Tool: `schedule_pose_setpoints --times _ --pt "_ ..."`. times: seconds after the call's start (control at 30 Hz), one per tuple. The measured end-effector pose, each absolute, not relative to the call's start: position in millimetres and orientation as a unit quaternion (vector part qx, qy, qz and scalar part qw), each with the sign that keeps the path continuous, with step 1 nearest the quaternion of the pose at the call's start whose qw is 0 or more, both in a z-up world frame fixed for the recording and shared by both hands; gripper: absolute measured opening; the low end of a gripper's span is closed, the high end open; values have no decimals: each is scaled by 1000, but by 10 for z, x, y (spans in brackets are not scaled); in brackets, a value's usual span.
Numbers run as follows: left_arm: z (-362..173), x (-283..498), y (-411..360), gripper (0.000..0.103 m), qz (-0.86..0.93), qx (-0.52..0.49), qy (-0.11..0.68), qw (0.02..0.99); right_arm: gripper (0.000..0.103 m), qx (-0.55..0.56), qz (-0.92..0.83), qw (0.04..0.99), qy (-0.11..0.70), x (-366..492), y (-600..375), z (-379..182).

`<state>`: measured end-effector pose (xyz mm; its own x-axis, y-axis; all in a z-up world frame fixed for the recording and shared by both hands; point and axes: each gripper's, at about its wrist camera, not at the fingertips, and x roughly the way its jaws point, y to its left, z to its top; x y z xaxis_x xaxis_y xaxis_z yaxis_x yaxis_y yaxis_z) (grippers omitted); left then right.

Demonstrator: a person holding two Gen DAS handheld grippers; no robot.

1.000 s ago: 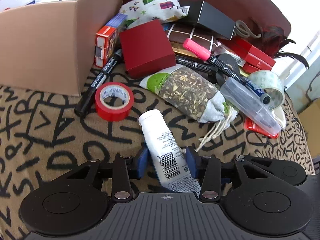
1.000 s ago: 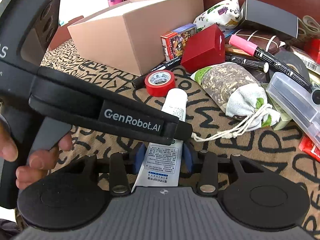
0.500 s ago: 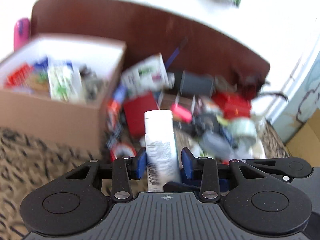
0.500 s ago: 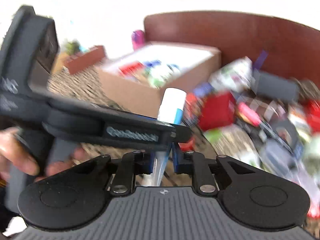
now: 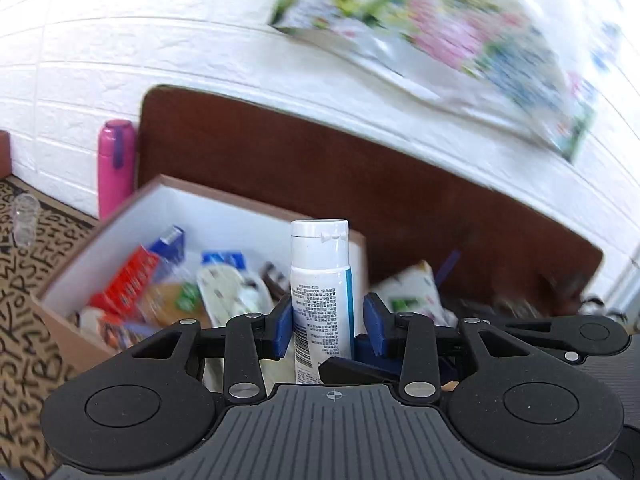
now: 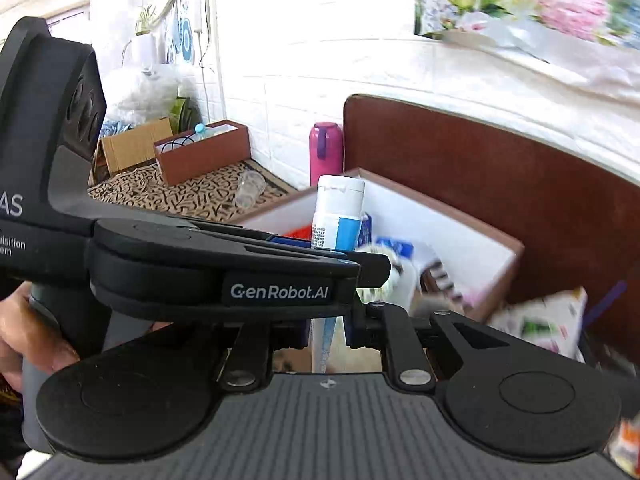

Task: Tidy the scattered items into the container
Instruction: 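Lift both white tubes and carry them over the cardboard box, then lower both tubes into the box and open both grippers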

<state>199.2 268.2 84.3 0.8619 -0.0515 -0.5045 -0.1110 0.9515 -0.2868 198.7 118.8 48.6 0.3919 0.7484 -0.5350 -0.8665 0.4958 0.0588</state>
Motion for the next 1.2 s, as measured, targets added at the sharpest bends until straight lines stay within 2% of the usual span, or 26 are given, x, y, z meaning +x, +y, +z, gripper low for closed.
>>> schedule_pose_setpoints --times 0.2,0.5,0.53,0.57,0.6,0.63,0.77,0.8,0.87,0.93,1.2 --pt "747 2467 3303 52 30 -185 264 946 17 -92 500 814 280 2460 1783 460" --pt "379 3020 3905 53 53 -200 283 936 16 -56 503 798 327 3001 2398 110" --pt "335 3076 3953 59 54 -199 287 935 20 -54 498 801 328 3056 2441 58" --pt "300 3110 3997 80 57 -204 295 932 41 -58 488 806 329 3111 2481 1" --pt "263 3132 4050 97 68 -216 303 926 54 -64 468 818 329 3156 2501 -52" --pt "236 3120 4096 101 83 -231 304 921 63 -68 454 827 323 3184 2493 -84" --pt "206 3029 4156 101 82 -230 290 925 64 -71 452 824 334 3248 2403 -182" --pt "196 3023 4145 101 90 -227 294 924 67 -72 447 826 335 3250 2386 -192" --pt "176 3014 4106 101 91 -221 304 922 83 -69 441 830 334 3231 2364 -184" --pt "169 2986 4035 101 81 -216 311 922 87 -68 441 832 331 3195 2322 -143" --pt "407 2769 3719 103 66 -202 300 930 92 -101 444 837 305 2894 2101 140"
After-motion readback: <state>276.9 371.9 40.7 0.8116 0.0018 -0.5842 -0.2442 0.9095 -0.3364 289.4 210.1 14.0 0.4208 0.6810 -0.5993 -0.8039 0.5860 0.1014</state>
